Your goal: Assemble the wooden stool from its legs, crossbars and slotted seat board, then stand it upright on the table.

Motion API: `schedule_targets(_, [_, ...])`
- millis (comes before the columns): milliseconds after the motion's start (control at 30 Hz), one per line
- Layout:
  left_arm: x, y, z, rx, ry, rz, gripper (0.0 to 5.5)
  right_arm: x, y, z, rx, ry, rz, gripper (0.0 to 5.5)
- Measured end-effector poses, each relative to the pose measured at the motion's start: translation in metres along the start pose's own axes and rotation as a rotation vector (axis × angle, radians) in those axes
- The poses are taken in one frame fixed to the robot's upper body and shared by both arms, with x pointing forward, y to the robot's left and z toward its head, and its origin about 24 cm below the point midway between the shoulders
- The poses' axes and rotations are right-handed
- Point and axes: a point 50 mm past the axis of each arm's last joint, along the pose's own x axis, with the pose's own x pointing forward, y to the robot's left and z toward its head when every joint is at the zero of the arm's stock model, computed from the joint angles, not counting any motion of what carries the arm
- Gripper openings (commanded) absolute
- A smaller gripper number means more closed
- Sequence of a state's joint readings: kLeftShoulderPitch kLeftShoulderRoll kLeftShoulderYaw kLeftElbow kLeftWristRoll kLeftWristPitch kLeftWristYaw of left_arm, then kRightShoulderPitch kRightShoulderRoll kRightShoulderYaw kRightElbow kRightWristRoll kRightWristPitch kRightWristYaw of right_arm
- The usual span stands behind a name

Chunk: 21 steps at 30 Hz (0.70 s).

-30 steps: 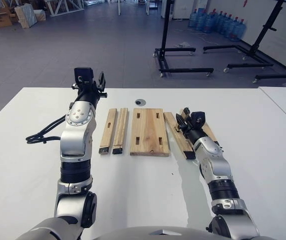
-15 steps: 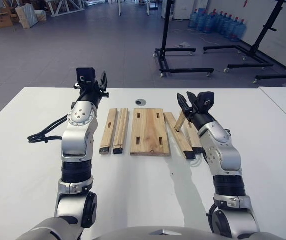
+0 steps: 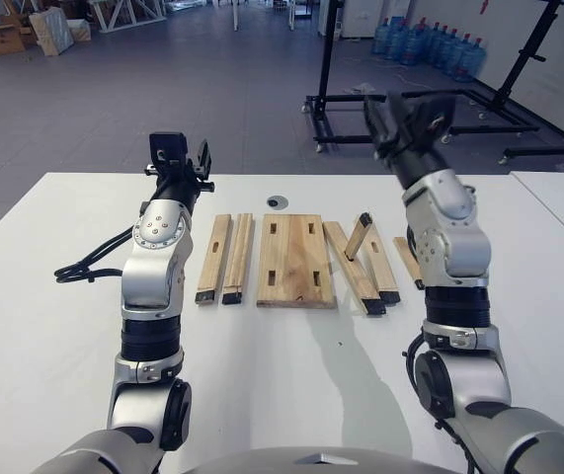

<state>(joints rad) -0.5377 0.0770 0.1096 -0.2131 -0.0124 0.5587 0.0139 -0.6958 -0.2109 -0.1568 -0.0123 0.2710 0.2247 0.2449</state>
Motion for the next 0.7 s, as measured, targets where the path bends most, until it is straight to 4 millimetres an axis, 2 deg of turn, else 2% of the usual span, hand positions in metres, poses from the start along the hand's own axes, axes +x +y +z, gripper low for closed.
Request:
schedule_targets(33, [0.0,-0.001,0.0,0.001,0.0,-0.003,2.38,-0.002,0.0,-0.006,0.009,0.01,-0.003,1.98])
schedule_targets(67, [0.0,-0.002,0.0,0.002,0.001,-0.006,2.38,-0.007,-0.002,-0.021,0.02,0.054,-0.016,1.98])
schedule_targets(100, [0.0,-0.002,0.0,0.002,0.0,-0.008,2.38,-0.016,-0.006,-0.048,0.031,0.153,-0.035,1.98])
schedule_targets(133, [0.0,-0.002,0.0,0.002,0.0,-0.01,2.38,-0.034,-0.01,-0.085,0.056,0.299,-0.066,1.98])
schedule_targets(167, [0.0,-0.003,-0.001,0.003,0.003,-0.013,2.38,-0.05,-0.012,-0.108,0.081,0.357,-0.088,1.98])
schedule_targets(300, [-0.002,-0.011,-0.005,-0.021,0.022,-0.039,2.38,-0.053,-0.025,-0.121,0.063,0.366,-0.088,1.98])
schedule_targets(433, [-0.006,-0.018,-0.014,-0.021,0.06,-0.063,2.38,-0.059,-0.047,-0.111,0.08,0.32,-0.158,1.98])
schedule_targets(533, [-0.008,-0.017,-0.017,-0.021,0.069,-0.061,2.38,-0.064,-0.051,-0.1,0.107,0.292,-0.203,1.98])
schedule_targets(567, [-0.008,-0.017,-0.017,-0.022,0.072,-0.06,2.38,-0.061,-0.052,-0.089,0.109,0.251,-0.214,1.98])
schedule_targets(700, [-0.009,-0.016,-0.016,-0.018,0.067,-0.057,2.38,-0.051,-0.059,-0.013,0.106,-0.013,-0.263,1.98])
